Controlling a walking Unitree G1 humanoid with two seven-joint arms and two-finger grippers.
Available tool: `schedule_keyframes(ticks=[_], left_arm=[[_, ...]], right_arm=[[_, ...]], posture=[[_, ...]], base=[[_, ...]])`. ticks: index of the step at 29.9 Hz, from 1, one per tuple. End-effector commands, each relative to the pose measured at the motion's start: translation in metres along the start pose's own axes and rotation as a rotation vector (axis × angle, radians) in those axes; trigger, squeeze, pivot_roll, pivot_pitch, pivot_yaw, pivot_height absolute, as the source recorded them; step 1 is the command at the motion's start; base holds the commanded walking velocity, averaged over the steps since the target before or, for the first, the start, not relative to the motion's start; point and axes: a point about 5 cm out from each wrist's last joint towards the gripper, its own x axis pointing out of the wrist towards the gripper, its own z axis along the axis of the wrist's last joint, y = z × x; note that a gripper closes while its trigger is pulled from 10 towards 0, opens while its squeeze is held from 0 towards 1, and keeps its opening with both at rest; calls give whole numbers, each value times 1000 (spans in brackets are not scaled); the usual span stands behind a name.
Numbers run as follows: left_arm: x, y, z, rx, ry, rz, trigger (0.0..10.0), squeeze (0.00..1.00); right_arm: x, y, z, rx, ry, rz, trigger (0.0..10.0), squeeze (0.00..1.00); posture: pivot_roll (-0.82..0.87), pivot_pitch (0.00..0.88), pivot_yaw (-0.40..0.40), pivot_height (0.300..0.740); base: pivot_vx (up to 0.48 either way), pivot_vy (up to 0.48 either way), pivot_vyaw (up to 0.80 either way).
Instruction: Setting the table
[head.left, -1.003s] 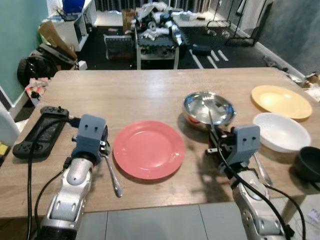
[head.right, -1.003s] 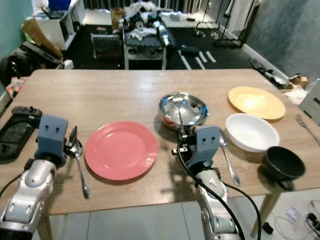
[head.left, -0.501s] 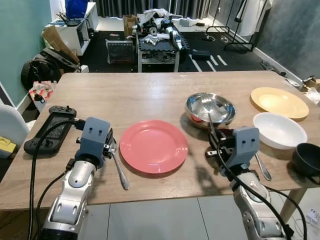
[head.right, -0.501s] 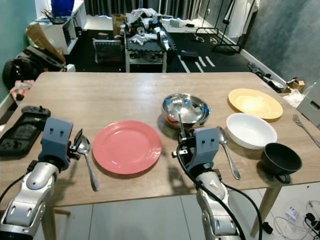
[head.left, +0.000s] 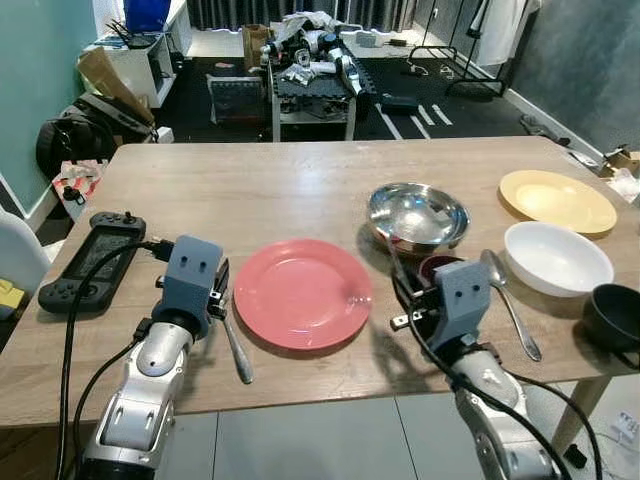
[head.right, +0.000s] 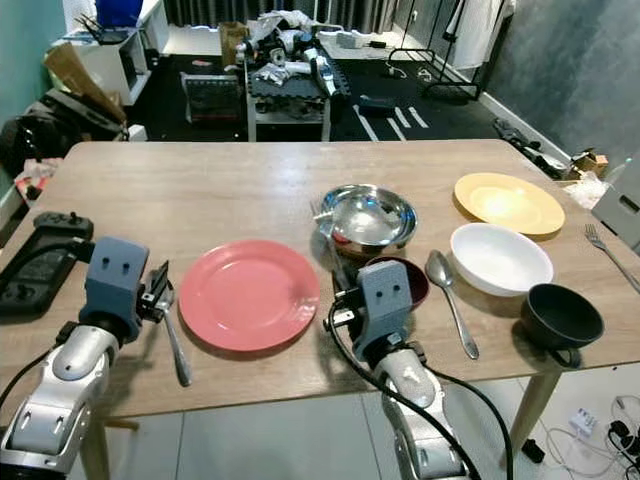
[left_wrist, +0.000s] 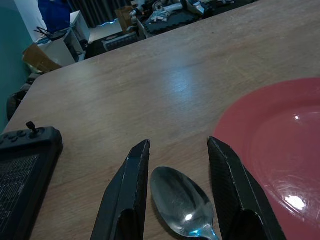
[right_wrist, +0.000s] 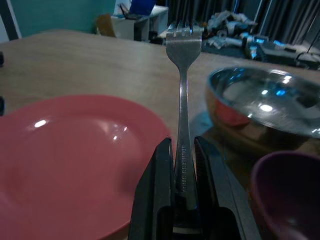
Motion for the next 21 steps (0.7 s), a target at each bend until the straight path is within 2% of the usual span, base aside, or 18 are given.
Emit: schedule_keyframes(ticks=[1, 4, 7, 13, 17, 18, 19, 20, 21], left_arm=[[-4, -1, -4, 3, 21, -10, 10000, 0], [-4, -1, -4, 5, 21, -12, 10000, 0], [-5, 1, -3, 6, 21, -12, 10000, 0], [-8, 2, -4, 8, 28, -9, 10000, 0], [-8, 2, -4, 5, 31, -9, 10000, 0], [-9, 1, -5, 3, 32, -9, 10000, 0], [-9, 1, -4, 2, 32, -9, 10000, 0], [-9, 1, -4, 2, 32, -9, 10000, 0], [-9, 1, -4, 2, 32, -9, 10000, 0]], right_arm=[[-3, 6, -12, 3, 64, 8, 10000, 0], [-1, 10, -22, -6, 110, -10, 10000, 0], [0, 11, -31, -57, 162, -22, 10000, 0], [-2, 4, -41, -127, 229, -42, 10000, 0], [-2, 0, -41, -131, 238, -73, 10000, 0], [-1, -2, -41, -132, 239, -86, 10000, 204], [-1, -4, -41, -135, 239, -94, 10000, 251], [-1, -4, -41, -135, 239, -94, 10000, 251], [-1, -5, -42, -138, 239, -100, 10000, 749]], posture=[[85, 105, 60, 740], [94, 110, 61, 740], [98, 114, 62, 740], [98, 125, 54, 740], [98, 125, 54, 740], [98, 125, 54, 740], [97, 128, 51, 740], [97, 128, 51, 740], [97, 128, 51, 740]], base=[[0, 0, 0], [0, 0, 0], [0, 0, 0], [0, 0, 0], [0, 0, 0], [0, 0, 0], [0, 0, 0], [0, 0, 0], [0, 0, 0]])
